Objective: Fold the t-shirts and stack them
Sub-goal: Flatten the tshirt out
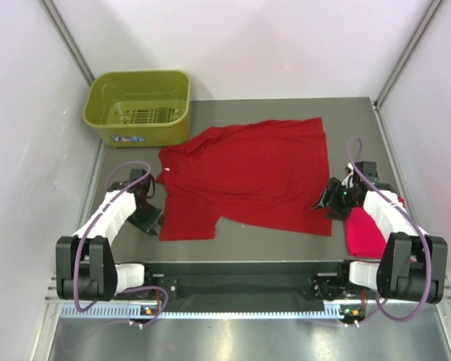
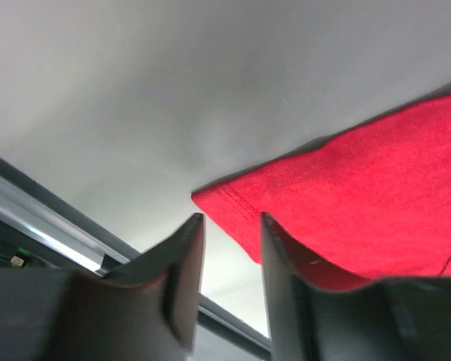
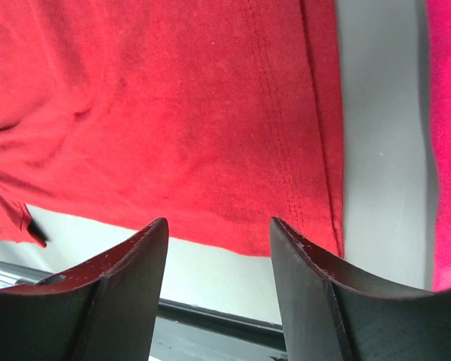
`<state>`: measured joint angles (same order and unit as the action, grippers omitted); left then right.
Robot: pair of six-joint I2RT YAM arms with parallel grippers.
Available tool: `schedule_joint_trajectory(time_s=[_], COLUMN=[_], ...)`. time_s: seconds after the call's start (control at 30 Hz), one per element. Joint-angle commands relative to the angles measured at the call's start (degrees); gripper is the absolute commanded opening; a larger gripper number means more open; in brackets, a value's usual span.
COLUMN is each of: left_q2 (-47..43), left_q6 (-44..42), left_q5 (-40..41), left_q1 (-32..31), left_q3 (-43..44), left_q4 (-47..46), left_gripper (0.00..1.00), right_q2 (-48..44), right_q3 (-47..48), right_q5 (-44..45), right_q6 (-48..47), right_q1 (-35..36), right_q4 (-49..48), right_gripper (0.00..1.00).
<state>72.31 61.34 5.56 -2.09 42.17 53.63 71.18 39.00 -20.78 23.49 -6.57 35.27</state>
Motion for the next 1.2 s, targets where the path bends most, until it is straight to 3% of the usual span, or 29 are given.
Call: schedule_joint_trajectory(time_s=[0.0, 0.27, 0.5, 0.77, 0.8, 0.87, 1.03, 1.17], left_q2=[1.2, 0.7, 4.8, 5.7, 5.6, 5.9, 8.2, 10.2], left_q6=[0.4, 1.1, 1.3, -0.2, -0.4, -1.4, -6.3, -11.6], left_q5=[-1.9, -2.2, -2.4, -1.6, -1.8, -2.7, -4.9, -5.2], left_q1=[0.2, 0.2, 0.2, 0.9, 1.0, 1.0, 0.9, 0.9], left_q3=[-0.7, -3.6, -6.5, -6.2, -6.0, -5.4, -0.4, 3.6], left_q4=[-1.7, -1.1, -6.7, -8.7, -8.9, -9.2, -9.7, -10.0], left_gripper=[0.43, 0.46, 0.44, 0.18, 0.08, 0.00, 0.00, 0.00], right_q2=[-2.8, -3.3, -3.2, -4.6, -5.0, -5.4, -7.0, -6.7], right_q3=[0.4, -0.1, -1.4, -5.2, -5.8, -6.8, -7.2, -8.0], right_q5=[-1.3, -0.8, -0.7, 2.0, 2.3, 3.3, 6.5, 6.4], right_q6=[-1.2, -1.8, -0.4, 9.0, 10.9, 12.1, 13.3, 11.2], right_q1=[-0.1, -0.2, -0.3, -1.8, -2.4, -3.6, -7.8, -12.7], right_q4=[0.2, 0.0, -0.3, 1.4, 1.6, 2.2, 4.2, 6.9], right_gripper=[0.57, 0.57, 0.57, 0.57, 0.57, 0.57, 0.54, 0.40])
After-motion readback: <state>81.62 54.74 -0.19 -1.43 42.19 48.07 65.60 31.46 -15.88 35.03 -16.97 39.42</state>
